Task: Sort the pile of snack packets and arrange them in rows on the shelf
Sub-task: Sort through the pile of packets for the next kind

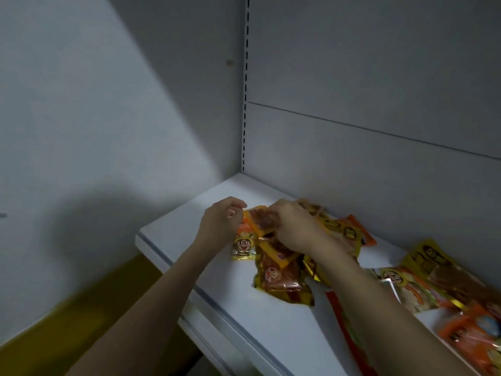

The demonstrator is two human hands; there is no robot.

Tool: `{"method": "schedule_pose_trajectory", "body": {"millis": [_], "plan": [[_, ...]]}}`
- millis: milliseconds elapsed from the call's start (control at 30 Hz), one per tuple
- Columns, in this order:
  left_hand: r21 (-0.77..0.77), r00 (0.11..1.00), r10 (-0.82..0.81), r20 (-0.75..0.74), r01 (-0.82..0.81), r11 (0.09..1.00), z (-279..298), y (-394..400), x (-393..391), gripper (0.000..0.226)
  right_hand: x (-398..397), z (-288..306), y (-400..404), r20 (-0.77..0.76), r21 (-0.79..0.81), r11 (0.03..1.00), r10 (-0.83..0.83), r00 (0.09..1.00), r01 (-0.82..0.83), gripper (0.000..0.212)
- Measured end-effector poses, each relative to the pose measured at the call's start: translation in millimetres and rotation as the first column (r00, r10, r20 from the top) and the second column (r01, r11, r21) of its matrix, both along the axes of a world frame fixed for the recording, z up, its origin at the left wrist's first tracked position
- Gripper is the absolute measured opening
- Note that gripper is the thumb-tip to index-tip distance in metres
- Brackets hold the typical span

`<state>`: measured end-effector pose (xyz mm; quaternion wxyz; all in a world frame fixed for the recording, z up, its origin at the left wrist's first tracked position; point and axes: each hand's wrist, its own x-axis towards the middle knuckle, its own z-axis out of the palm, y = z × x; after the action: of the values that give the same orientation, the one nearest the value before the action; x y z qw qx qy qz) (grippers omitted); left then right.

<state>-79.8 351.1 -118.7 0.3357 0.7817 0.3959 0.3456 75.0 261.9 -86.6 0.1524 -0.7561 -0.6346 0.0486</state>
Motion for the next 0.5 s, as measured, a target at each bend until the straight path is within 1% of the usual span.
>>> {"method": "schedule_pose_trajectory", "body": {"millis": [67,100,133,200,267,300,367,433,500], "plan": [[0.013,0.994,-0.100,0.044,0.099,0.995,-7.0,16.1,4.4,0.028,-2.9,-7.7,13.5,0.081,-0.133,0.991,-0.008,0.997,0.019,0.022],[-0.009,0.989,-0.127,0.073,0.128,0.992,-12.4,20.6,6.8,0.034,-1.5,-14.9,18.7,0.101,-0.160,0.985,-0.043,0.994,0.059,0.022],[-0.046,0.985,-0.137,0.107,0.143,0.989,-17.3,23.7,8.9,0.041,0.7,-22.3,23.2,0.118,-0.149,0.983,-0.086,0.989,0.104,0.023],[-0.141,0.976,-0.140,0.170,0.164,0.976,-26.2,28.7,11.0,0.046,2.9,-34.3,28.6,0.155,-0.047,0.985,-0.156,0.976,0.165,0.022],[-0.193,0.955,-0.165,0.245,0.215,0.957,-29.2,33.4,13.6,0.044,2.4,-35.8,30.1,0.171,0.128,0.976,-0.199,0.965,0.179,0.021],[-0.195,0.942,-0.191,0.276,0.249,0.948,-29.2,33.7,14.2,0.043,1.3,-32.3,29.4,0.138,0.228,0.957,-0.214,0.967,0.179,0.022],[-0.162,0.928,-0.219,0.300,0.276,0.947,-25.9,31.0,12.4,0.037,-0.4,-18.1,28.1,-0.006,0.394,0.900,-0.198,0.980,0.184,0.019],[-0.113,0.919,-0.251,0.306,0.296,0.948,-23.8,27.2,10.9,0.029,2.5,-2.0,29.3,-0.206,0.456,0.869,-0.105,0.973,0.190,0.016],[-0.110,0.905,-0.255,0.339,0.308,0.945,-23.5,23.8,9.0,0.023,4.5,13.1,30.6,-0.359,0.446,0.875,-0.017,0.933,0.187,0.018]]}}
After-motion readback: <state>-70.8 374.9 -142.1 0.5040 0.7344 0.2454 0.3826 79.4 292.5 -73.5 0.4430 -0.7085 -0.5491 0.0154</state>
